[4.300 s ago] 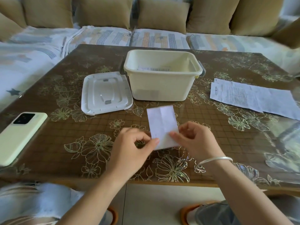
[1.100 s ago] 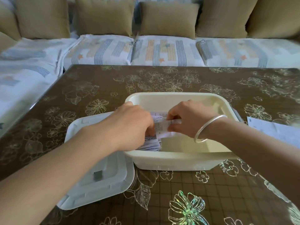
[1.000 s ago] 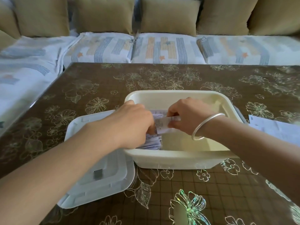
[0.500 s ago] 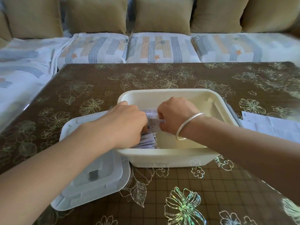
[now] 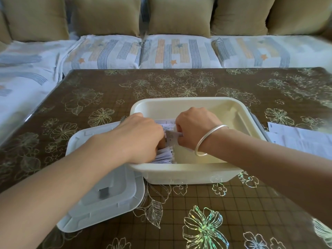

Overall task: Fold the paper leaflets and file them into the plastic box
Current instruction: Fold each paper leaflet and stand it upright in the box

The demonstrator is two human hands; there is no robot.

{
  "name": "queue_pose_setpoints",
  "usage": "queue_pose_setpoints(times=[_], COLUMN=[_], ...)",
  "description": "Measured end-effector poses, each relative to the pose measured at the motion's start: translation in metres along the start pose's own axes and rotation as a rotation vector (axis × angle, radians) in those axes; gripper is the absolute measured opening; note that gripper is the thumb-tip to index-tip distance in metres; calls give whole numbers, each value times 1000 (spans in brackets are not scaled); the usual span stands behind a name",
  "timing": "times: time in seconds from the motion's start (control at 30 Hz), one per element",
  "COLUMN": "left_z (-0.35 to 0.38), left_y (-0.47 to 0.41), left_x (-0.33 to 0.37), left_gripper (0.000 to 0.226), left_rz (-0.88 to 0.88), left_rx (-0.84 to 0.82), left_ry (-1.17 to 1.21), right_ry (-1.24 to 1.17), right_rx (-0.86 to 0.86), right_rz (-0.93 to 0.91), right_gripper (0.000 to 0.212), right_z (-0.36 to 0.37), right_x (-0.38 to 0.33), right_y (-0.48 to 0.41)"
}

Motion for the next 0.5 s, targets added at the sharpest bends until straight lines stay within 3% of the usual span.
queue_pose_setpoints(times=[0.37, 0.5], left_z=[-6, -3], left_y=[6, 7], left_x=[3, -8], left_gripper=[38, 32], left_rz=[-2, 1], left_rx=[22, 159], left_ry=[68, 304], right_ry=[25, -34], right_rx=[21, 18], right_rz=[-69, -66], right_gripper=[25, 16], right_z=[2, 9], right_x=[-16, -22], right_y=[-15, -25])
Point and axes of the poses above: each hand's wrist, its own y-axis away from the middle knuckle, its own z-axis out of the palm, x = y × z, the point moved 3 cm from there along -y, towards the middle knuckle, and after that the axes turned 8 degrees about -z, right-handed, at the moved point
